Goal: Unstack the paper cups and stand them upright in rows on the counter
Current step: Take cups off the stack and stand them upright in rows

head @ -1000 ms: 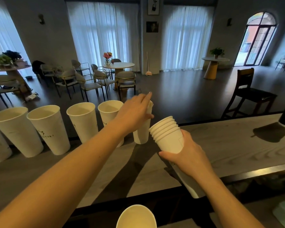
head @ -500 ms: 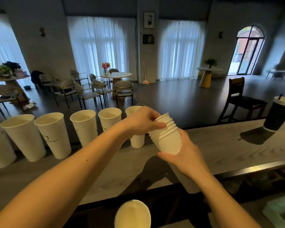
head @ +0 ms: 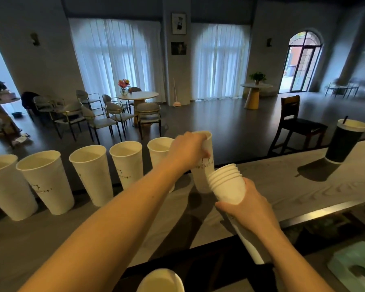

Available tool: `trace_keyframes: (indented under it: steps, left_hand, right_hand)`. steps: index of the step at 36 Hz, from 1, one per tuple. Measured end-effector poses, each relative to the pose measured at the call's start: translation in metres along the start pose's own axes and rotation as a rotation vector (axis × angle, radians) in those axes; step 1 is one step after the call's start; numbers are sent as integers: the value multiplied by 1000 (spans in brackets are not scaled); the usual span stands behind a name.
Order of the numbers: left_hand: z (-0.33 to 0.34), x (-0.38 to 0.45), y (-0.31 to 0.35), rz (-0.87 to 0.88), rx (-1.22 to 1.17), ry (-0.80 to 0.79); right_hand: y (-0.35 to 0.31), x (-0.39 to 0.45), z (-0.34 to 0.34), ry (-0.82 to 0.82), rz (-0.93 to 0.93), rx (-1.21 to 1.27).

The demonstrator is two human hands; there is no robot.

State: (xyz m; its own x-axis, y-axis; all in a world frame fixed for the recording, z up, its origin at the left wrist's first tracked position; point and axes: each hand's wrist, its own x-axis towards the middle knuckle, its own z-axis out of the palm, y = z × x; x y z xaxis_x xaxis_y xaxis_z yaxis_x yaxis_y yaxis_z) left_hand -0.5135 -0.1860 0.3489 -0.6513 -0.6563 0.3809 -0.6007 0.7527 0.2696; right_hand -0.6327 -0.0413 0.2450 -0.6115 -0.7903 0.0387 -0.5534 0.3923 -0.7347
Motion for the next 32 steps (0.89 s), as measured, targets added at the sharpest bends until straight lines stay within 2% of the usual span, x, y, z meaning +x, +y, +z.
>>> trace_keyframes:
  steps: [8, 14, 17, 21, 23, 25, 28, 32]
  left_hand:
    - [38, 20, -15, 96, 283, 41]
    - [39, 33, -21, 93, 305, 8]
    - [33, 31, -23, 101, 221, 46]
    - [9, 7, -22, 169, 57, 220]
    - [-5, -17, -21, 122, -147, 174]
    - [-18, -43, -22, 58, -307, 47]
    - [-34, -75, -30, 37, -395, -58]
    - [-61, -120, -51, 3, -388, -39]
  right_hand:
    - [1, 12, 5, -14, 19, -6]
    - [-6, 15, 10, -31, 17, -18]
    - [-10, 10, 9, -17, 6, -22]
    - [-20, -1, 3, -24, -16, -19]
    - [-29, -8, 2, -42, -54, 2]
    - [-43, -20, 2, -66, -83, 6]
    - [-63, -32, 8, -91, -111, 1]
    - [-99, -56, 28, -132, -187, -11]
